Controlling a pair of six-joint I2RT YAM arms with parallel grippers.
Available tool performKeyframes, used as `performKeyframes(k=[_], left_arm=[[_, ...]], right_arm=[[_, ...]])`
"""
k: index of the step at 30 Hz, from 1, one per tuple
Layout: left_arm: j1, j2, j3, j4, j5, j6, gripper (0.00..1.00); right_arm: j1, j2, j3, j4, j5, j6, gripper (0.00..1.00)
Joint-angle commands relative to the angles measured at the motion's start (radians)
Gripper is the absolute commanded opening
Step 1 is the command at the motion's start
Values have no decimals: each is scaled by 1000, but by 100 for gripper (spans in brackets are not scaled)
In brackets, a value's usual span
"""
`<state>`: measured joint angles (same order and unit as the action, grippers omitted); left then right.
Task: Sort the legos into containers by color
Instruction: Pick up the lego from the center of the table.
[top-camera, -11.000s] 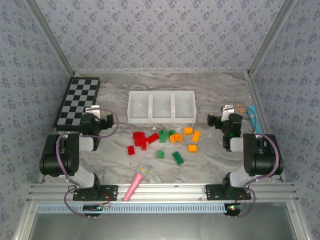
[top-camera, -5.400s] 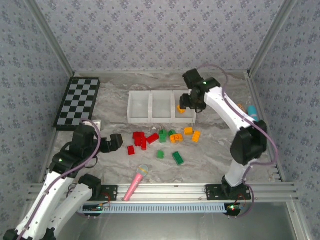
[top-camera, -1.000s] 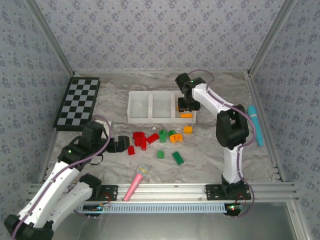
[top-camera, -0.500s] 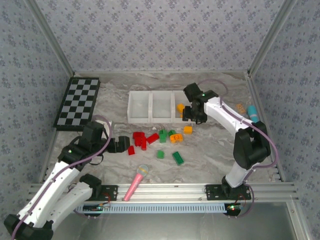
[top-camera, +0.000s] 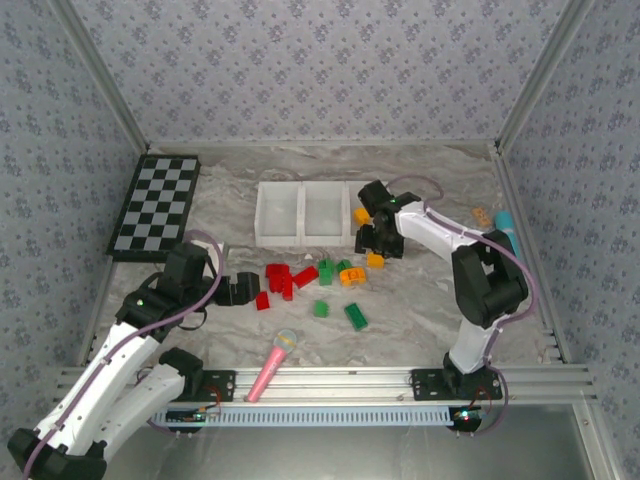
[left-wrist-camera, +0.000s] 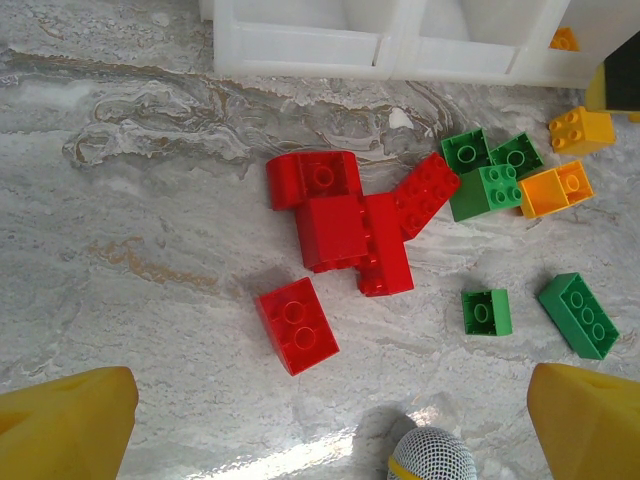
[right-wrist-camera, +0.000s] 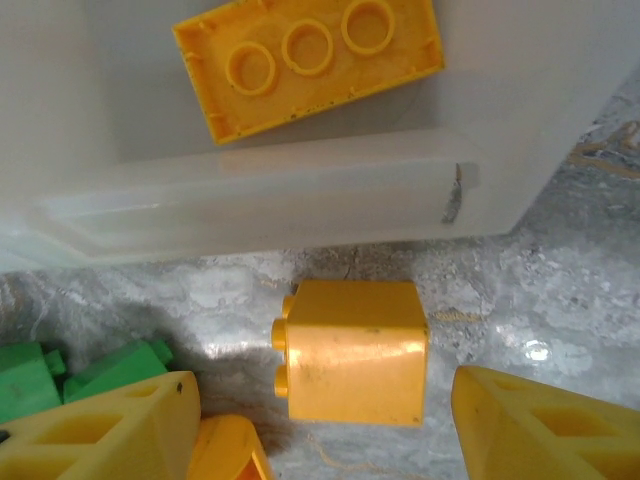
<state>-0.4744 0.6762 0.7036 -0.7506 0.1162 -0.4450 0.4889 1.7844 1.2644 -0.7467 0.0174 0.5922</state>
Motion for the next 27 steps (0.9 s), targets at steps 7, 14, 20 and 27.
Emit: performKeyframes(k=[7,14,20,27], left_arm=[[-10,-1,17,7,7,12,100],[-10,0,19,5,5,12,100],[-10,-5,19,6,1,12,100],[-12,-6,19,4,-1,12,100]], right_arm=[[-1,74,3,2,6,29,69],[0,95,0,2,28,29,70],[-1,92,-9,-6,26,29,66],[-6,95,-15,-3,25,29,57]])
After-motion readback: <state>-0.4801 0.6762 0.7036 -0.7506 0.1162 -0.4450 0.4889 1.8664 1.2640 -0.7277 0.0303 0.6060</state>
